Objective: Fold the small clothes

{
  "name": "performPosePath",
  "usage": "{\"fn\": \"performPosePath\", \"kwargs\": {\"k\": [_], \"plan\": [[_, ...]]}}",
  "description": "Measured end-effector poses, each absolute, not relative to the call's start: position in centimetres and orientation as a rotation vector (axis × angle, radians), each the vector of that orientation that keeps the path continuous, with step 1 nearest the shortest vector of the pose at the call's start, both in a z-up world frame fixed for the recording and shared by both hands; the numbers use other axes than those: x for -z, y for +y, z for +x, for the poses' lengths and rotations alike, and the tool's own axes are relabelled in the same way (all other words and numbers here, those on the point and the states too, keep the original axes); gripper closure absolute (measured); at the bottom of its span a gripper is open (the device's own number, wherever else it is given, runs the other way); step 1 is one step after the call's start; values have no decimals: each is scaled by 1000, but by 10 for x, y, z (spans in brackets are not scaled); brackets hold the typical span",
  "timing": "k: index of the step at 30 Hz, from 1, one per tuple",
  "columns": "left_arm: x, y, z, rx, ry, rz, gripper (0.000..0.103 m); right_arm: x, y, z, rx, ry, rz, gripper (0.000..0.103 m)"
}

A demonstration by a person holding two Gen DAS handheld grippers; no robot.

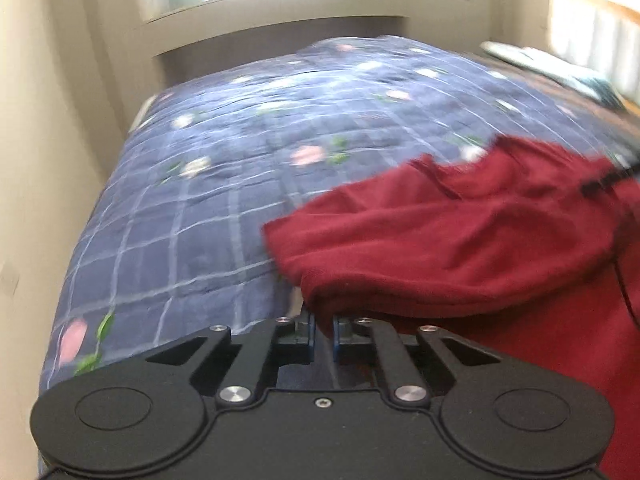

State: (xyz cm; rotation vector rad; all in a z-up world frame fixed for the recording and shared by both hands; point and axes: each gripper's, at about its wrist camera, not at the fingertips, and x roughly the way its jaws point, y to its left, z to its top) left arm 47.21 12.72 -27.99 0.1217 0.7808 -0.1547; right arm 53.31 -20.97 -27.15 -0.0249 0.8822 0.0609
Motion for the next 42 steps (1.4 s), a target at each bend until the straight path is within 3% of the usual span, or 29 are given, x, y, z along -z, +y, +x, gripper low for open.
{"fn": "performPosePath", "kwargs": {"k": [7,11,13,16,19,22,24,26,29,31,32,33,35,42], "plan": [[298,176,482,7,919,-327,95,276,-186,531,-89,877,-142,91],[308,183,485,-19,983,-388,95,286,-190,527,-88,891,-153,91],[313,181,487,-68,1019,-342,103,288,-188,524,-93,879,-187,90],[313,186,486,-85,1020,-354,103,286,-189,522,-85,867,-184,80],[308,192,480,-60,1017,-378,92,281,-193,516,-54,853,-171,54],[299,191,469,-55,996,-348,73,275,-196,505,-44,851,-143,39],[290,191,461,-49,960,-351,40,272,-196,494,-46,850,-137,29],[281,191,455,-36,906,-371,29,270,-194,482,-49,848,-141,20],[277,192,458,3,862,-417,24,271,-192,462,-48,859,-130,14],[281,190,470,-2,868,-439,27,275,-192,451,-37,882,-124,14],[285,190,475,2,875,-462,35,276,-192,446,-30,893,-121,13],[291,192,481,1,892,-494,57,277,-193,440,-21,900,-116,13],[300,193,491,-24,951,-548,85,278,-196,428,-1,903,-106,11],[301,173,485,-124,1001,-440,91,281,-220,387,80,945,-73,9]]}}
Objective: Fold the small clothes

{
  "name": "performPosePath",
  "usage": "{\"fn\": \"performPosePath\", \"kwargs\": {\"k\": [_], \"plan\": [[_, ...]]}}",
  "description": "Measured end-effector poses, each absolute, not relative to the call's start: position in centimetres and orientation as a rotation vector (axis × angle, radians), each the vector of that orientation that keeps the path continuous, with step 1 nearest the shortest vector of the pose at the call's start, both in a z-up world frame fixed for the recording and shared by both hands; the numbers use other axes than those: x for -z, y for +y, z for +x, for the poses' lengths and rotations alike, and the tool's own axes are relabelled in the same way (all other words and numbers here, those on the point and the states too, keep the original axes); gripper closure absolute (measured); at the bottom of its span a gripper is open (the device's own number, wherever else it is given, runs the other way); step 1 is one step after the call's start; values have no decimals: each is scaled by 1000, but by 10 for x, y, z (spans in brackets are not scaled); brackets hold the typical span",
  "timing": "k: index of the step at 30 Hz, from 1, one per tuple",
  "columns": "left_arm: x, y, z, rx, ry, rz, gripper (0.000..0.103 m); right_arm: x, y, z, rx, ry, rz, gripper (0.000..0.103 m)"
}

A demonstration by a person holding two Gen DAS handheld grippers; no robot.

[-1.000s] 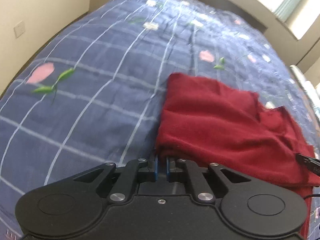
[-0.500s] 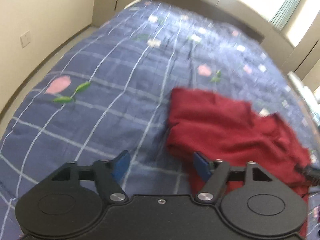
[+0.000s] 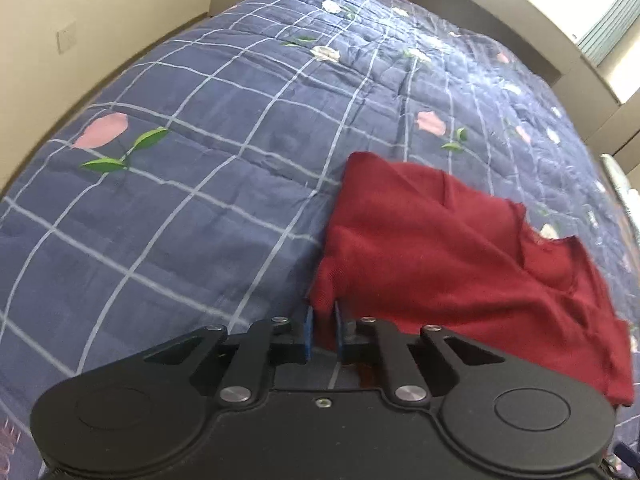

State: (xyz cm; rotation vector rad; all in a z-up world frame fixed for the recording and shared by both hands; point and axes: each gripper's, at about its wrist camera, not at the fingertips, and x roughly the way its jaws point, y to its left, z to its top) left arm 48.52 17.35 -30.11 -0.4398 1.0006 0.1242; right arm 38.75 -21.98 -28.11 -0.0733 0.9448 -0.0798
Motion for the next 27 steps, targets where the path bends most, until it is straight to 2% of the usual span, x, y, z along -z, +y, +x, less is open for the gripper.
{"fn": "performPosePath", "kwargs": {"k": [2,4,6,8,13,19,22,27], "plan": [[301,173,484,-144,995,-454,88,280,-228,374,107,949,-72,5],[297,173,481,-160,980,-457,78,280,-236,363,125,954,-66,2],[291,172,478,-169,972,-440,48,281,-246,349,146,966,-51,2],[284,169,470,-179,954,-425,29,283,-255,335,158,979,-25,2],[274,151,430,-191,950,-321,18,283,-268,297,120,991,58,0],[277,132,355,-134,1016,-359,7,281,-270,253,10,1043,108,1],[282,119,317,-105,1080,-339,4,281,-269,236,-28,1065,84,11],[289,104,271,-88,1154,-344,1,283,-276,215,-51,1108,112,16]]}}
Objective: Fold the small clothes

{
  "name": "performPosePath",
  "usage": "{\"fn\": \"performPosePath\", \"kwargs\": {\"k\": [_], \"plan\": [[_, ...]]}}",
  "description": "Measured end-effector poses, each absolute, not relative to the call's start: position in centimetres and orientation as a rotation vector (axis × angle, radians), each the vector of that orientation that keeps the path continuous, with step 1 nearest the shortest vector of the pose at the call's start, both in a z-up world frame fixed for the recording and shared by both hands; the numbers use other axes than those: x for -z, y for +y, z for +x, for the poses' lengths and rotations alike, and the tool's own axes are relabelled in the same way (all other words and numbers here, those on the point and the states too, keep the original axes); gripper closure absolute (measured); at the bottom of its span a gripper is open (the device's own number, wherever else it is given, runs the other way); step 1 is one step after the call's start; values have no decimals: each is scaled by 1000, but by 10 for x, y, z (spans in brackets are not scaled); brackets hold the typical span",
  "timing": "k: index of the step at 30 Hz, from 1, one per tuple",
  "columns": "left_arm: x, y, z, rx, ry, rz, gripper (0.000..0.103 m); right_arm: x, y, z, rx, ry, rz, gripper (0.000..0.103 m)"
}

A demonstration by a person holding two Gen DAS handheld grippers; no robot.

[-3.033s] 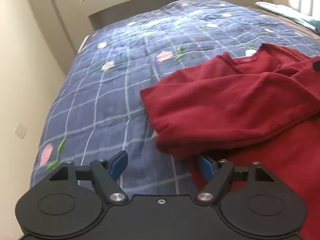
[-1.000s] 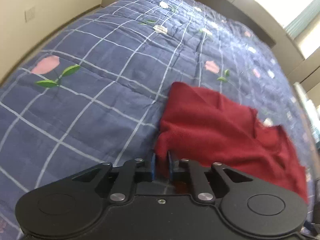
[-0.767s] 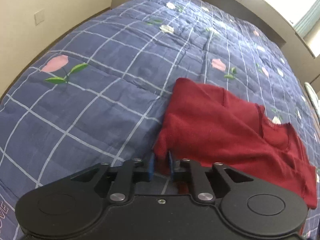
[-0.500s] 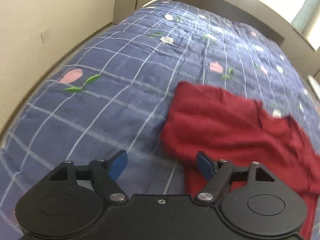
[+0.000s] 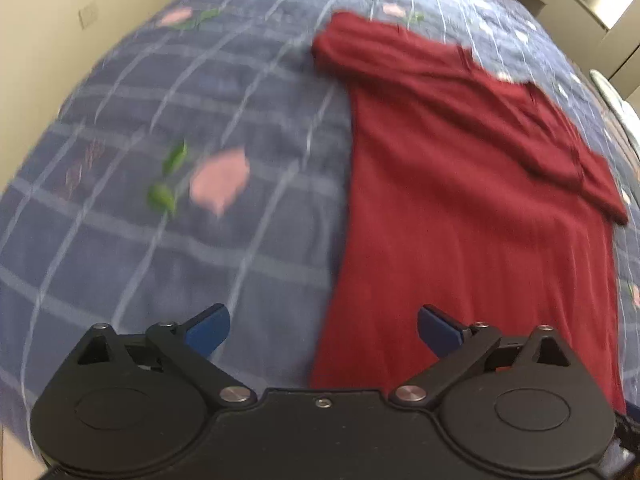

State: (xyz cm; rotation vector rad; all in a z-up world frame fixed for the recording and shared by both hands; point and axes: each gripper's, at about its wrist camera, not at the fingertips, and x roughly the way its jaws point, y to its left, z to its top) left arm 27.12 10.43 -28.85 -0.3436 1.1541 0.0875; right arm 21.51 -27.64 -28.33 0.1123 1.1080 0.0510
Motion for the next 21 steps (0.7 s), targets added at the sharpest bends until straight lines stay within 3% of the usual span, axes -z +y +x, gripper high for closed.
{"fn": "performPosePath", "kwargs": {"k": [3,6,9,10,11,13,15,16,18,21], "plan": [[294,99,252,-80,1201,-374,1,283,-277,207,-62,1118,118,23],[298,94,242,-101,1226,-363,1,281,-282,205,-74,1108,151,40],[297,96,234,-119,1211,-388,9,280,-290,204,-83,1102,215,70],[296,97,232,-122,1206,-404,12,280,-292,203,-82,1100,217,84],[296,98,231,-121,1204,-422,19,279,-292,202,-76,1097,203,91],[296,101,229,-114,1217,-459,35,275,-292,199,-74,1075,130,94],[294,100,228,-113,1228,-468,66,270,-294,193,-82,1053,82,95],[294,100,228,-112,1237,-465,72,268,-296,191,-83,1046,74,95],[293,101,225,-97,1239,-476,93,265,-301,187,-90,1037,65,95],[286,101,219,-89,1222,-471,98,257,-304,184,-105,1019,44,95]]}}
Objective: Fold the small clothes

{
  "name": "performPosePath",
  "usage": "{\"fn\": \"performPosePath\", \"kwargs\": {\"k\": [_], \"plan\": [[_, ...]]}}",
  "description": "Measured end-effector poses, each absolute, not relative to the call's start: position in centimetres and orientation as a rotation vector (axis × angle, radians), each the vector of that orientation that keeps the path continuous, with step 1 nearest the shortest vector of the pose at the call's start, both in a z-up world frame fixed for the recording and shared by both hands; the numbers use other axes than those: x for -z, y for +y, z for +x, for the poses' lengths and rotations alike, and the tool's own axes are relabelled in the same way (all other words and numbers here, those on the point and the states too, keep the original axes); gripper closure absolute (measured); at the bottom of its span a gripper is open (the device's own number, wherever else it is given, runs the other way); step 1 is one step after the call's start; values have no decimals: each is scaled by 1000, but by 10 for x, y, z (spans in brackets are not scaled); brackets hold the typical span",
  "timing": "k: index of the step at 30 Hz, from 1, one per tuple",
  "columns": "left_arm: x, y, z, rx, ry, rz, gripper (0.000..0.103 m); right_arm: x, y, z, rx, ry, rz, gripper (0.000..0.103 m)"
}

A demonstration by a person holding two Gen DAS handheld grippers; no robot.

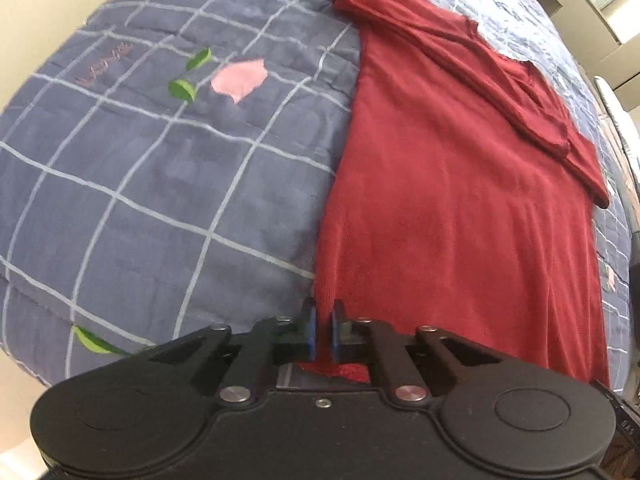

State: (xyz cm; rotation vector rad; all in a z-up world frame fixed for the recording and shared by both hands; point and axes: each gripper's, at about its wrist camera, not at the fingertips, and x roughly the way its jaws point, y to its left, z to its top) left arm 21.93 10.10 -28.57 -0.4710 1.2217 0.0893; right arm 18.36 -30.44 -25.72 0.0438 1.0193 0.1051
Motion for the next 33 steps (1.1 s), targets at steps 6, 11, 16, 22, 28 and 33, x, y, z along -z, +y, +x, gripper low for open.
{"fn": "performPosePath", "kwargs": {"k": [6,11,16,22,28,33], "plan": [[265,102,206,-117,1160,-453,99,261,-301,182,-104,1021,9,95],[274,98,207,-137,1162,-423,94,276,-296,188,-105,1068,-28,88],[268,91,209,-141,1136,-346,55,268,-298,184,-103,1050,-92,41],[255,87,205,-181,1076,-239,13,262,-281,171,-145,947,-321,8],[240,59,190,-90,935,8,3,262,-254,160,-327,862,-456,5],[241,30,182,63,905,116,2,280,-227,154,-440,860,-583,19]]}}
